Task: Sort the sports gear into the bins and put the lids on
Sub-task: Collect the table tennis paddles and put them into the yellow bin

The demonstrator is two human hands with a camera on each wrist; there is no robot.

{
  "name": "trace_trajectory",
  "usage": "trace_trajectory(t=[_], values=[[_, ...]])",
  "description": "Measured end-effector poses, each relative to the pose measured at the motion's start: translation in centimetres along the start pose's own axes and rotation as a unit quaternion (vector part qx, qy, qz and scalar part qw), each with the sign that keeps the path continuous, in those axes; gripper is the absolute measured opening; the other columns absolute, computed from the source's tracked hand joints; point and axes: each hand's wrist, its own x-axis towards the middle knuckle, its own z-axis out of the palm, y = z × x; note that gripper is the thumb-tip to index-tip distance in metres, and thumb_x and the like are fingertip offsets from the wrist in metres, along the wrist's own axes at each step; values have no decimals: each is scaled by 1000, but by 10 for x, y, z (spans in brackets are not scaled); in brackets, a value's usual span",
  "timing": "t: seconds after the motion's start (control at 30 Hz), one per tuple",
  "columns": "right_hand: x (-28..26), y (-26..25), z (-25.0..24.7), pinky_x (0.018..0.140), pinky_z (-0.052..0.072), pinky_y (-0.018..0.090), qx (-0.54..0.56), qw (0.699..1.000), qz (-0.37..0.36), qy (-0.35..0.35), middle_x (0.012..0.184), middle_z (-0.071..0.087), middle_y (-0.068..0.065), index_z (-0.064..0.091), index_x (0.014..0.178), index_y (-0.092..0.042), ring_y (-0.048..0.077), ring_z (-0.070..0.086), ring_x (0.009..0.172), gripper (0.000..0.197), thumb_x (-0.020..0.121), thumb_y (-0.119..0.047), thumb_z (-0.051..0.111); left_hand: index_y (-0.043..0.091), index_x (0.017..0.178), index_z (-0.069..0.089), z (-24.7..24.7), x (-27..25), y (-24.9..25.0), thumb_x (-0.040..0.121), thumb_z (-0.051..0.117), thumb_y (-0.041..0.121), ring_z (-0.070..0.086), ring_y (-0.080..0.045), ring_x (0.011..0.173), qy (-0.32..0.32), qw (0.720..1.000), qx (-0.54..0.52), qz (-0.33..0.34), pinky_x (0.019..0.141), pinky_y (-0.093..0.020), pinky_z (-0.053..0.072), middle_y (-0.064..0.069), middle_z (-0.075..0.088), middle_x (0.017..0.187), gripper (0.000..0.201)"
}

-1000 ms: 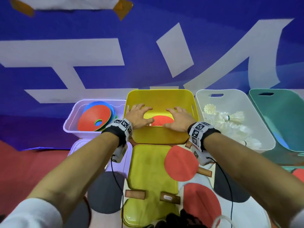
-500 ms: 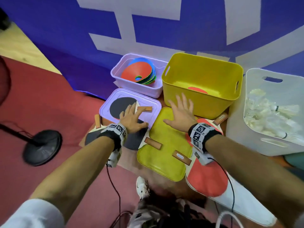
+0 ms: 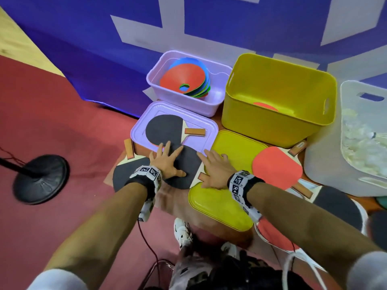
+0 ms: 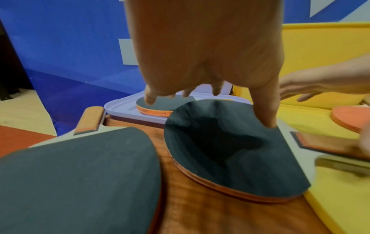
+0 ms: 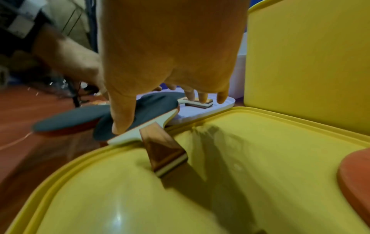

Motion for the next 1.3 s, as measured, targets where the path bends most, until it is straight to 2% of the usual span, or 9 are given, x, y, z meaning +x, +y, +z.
trace_trajectory(t=[0.13,0.33,0.5,0.63,0.77,0.87,0.93,1.03,1.3], values=[[-2,1,4,112,22,48,-39,999,-13,-5,162,8,8,-4,156,-17,28,10,148,102,84,-53,59,47,152,0,14,10,-3,72,70,65,-9,-30,149,-35,999,-6,8,115,-57,12,-2,-17,162,109],[0,0,6,102,35,46,-31,999,-8,-16,159,19,6,-7,156,-17,28,32,138,98,87,-33,62,44,153,1,18,17,0,71,72,62,-4,-34,149,-16,999,-27,21,113,-54,23,-5,-16,162,110],[0,4,6,69,50,38,62,998,18,5,158,23,4,-5,155,-23,33,57,109,96,85,-8,58,37,155,1,17,11,-2,67,74,67,-7,-34,148,-28,998,-38,30,116,-53,18,-9,-20,161,118],[1,11,6,67,52,40,102,995,18,4,156,26,4,-6,155,-26,36,61,92,96,85,-5,57,35,155,-3,17,3,-5,61,75,71,-13,-38,147,-48,997,-11,56,116,-57,12,-13,-26,158,128],[-3,16,4,73,52,42,142,990,22,8,152,28,7,-3,156,-23,36,59,99,93,86,-2,54,36,155,-7,14,0,-1,59,74,75,-11,-44,146,-45,997,17,56,118,-56,11,-17,-27,157,132],[-7,18,3,74,49,37,157,987,32,9,151,26,7,-1,156,-21,31,57,104,96,86,-11,63,33,155,-4,9,-1,6,58,72,78,-4,-41,147,-27,997,16,68,120,-51,13,-17,-22,159,131],[-12,22,2,83,49,37,168,985,32,6,150,24,4,-2,156,-22,26,55,113,106,82,-30,74,32,156,0,4,-5,13,58,71,79,-1,-37,147,-11,997,11,73,120,-47,13,-15,-19,160,129],[-19,25,-1,91,49,40,173,984,37,25,147,25,3,-1,155,-23,22,52,119,116,75,-52,77,32,156,4,-4,-9,22,57,73,77,-2,-36,147,9,997,-3,82,120,-47,12,-13,-18,161,128],[-41,49,-14,94,48,43,198,975,50,90,145,29,1,9,153,-28,29,55,120,114,68,-65,76,25,156,4,-33,-19,51,63,68,78,-4,-38,145,64,988,48,129,119,-48,10,-17,-19,159,125]])
